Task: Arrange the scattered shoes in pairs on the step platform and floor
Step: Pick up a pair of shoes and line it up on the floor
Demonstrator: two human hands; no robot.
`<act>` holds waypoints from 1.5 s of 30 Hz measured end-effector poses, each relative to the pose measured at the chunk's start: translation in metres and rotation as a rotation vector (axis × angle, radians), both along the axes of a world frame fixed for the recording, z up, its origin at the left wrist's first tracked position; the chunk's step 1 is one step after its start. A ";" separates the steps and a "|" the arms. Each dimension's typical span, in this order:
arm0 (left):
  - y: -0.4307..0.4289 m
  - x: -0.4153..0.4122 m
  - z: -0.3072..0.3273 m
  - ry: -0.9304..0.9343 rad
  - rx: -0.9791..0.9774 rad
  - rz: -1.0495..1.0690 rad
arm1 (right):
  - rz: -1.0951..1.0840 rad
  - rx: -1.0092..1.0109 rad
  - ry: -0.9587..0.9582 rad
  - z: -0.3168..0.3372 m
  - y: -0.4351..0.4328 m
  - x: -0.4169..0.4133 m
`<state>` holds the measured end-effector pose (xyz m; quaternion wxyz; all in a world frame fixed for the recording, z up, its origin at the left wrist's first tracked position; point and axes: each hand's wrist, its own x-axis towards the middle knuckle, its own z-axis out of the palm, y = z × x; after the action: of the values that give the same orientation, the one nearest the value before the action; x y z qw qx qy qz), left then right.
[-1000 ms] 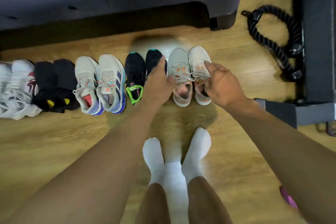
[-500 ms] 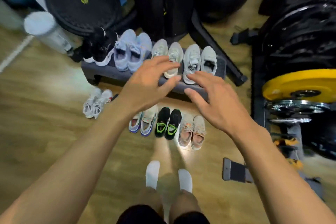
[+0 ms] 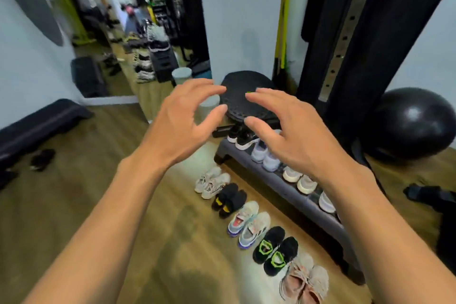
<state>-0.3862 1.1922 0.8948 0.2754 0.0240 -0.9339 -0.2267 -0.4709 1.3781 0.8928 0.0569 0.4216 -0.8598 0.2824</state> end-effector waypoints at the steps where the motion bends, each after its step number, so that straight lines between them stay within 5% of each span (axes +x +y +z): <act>1: -0.010 0.016 0.008 -0.001 -0.011 0.040 | 0.042 -0.006 0.013 0.009 -0.014 0.009; 8: -0.096 0.134 0.050 0.055 -0.060 0.309 | 0.274 -0.018 0.115 0.053 -0.121 0.079; 23: -0.300 0.416 0.024 0.043 0.013 0.774 | 0.678 -0.068 0.110 0.045 -0.406 0.303; 45: -0.695 0.532 -0.022 -0.068 0.087 1.218 | 0.944 0.024 -0.042 -0.013 -0.888 0.398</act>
<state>0.1459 0.4967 0.8727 0.3244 0.5721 -0.7504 -0.0657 -0.0733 0.4904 0.8796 -0.1001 0.7613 -0.5782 0.2759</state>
